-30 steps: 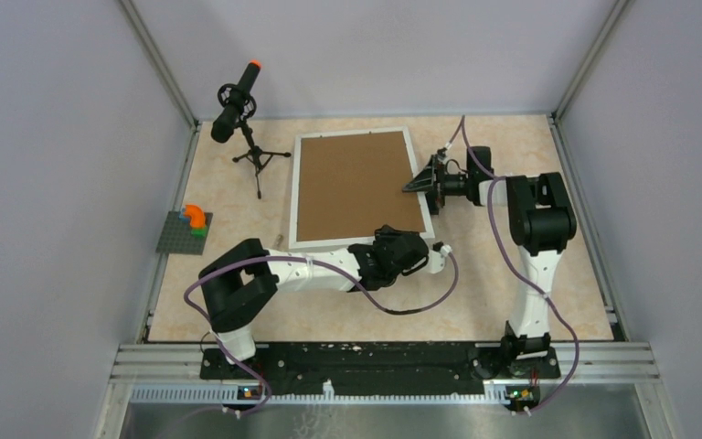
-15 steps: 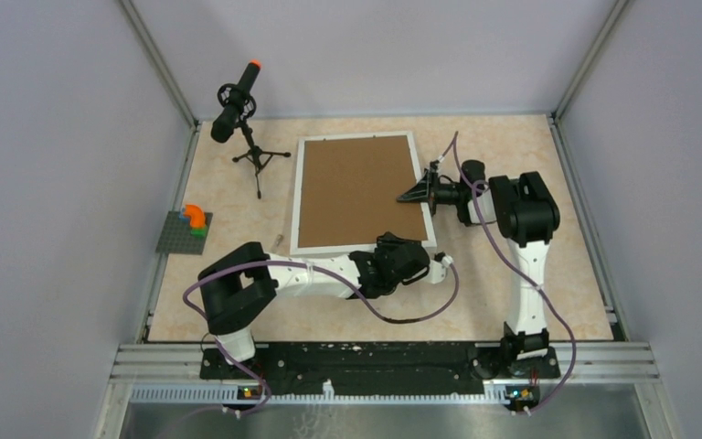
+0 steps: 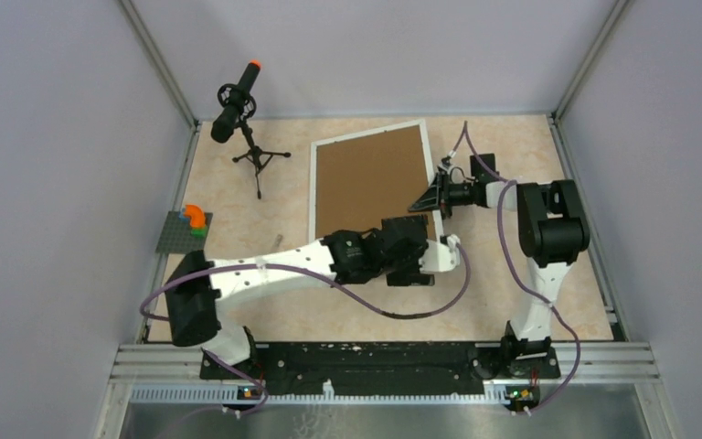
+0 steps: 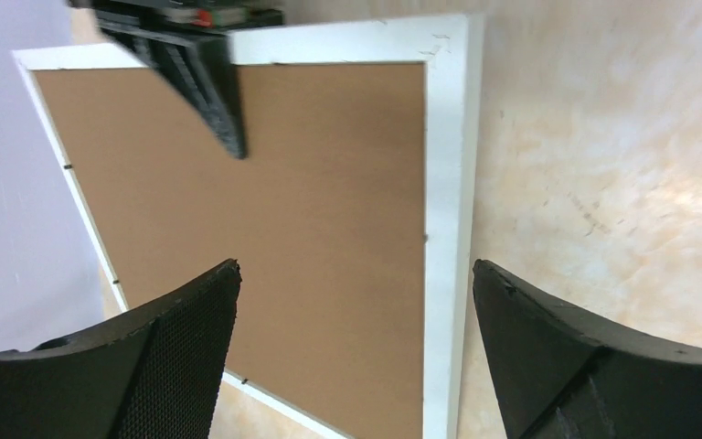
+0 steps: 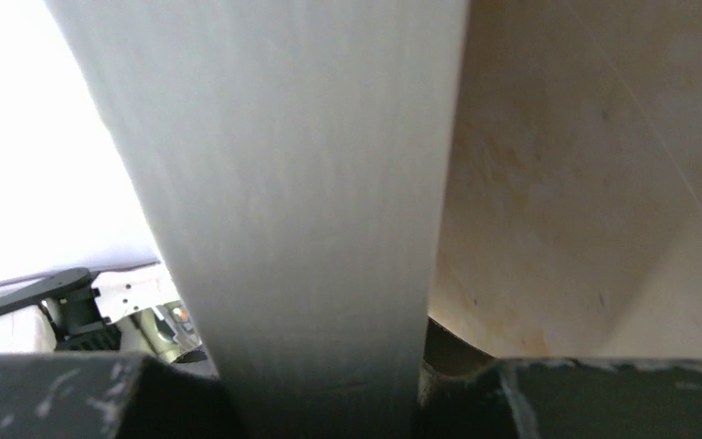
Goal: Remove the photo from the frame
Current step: Turn over the photo frame at the center of the board.
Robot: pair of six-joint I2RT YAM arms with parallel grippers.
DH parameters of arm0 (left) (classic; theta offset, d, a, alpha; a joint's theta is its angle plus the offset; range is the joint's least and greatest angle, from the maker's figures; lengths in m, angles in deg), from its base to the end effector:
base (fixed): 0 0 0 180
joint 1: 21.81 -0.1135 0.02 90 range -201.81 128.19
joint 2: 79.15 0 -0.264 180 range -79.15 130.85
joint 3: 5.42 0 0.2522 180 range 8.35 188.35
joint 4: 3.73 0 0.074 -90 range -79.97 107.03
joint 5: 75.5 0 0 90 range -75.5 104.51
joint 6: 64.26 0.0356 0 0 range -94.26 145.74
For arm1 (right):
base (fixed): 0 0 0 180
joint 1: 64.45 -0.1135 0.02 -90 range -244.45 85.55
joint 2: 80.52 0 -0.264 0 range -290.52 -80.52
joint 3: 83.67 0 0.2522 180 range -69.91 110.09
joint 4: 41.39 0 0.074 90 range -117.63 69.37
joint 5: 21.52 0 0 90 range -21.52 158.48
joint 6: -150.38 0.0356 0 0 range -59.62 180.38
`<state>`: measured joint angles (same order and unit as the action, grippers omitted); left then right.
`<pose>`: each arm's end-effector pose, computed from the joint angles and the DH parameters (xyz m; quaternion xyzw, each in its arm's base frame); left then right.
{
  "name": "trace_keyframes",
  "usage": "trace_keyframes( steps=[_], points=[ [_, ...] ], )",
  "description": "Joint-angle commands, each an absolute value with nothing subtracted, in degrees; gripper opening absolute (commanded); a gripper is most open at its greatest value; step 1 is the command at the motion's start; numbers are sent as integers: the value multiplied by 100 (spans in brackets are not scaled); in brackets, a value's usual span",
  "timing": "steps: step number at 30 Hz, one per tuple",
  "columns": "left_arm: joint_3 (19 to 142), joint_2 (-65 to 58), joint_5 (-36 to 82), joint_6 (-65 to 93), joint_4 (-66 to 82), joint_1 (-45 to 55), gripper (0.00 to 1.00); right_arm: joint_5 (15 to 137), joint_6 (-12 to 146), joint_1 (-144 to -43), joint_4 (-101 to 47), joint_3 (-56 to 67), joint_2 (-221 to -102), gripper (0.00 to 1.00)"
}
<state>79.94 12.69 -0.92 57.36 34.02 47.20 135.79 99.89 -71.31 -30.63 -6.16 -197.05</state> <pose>0.1366 -0.3296 0.2733 0.6693 0.6231 -0.0064 0.4047 0.3838 0.0793 0.1239 0.0368 0.8037 0.5911 0.0582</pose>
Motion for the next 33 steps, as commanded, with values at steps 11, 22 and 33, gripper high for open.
trace_keyframes(
  steps=[11, 22, 33],
  points=[
    [9821, 411, 1819, 4444, 4806, 2528, 99, 12256, 6289, -6786, 2382, 1620, -18206, 0],
    [9348, 67, 1751, 4089, 4656, 1940, 99, 10659, 4786, -6771, 3797, 3474, -18025, 0],
    [9299, -4, 2319, 3851, 4748, 1276, 99, 9413, 4274, -6865, 3778, 5008, -17848, 0]
  ],
)
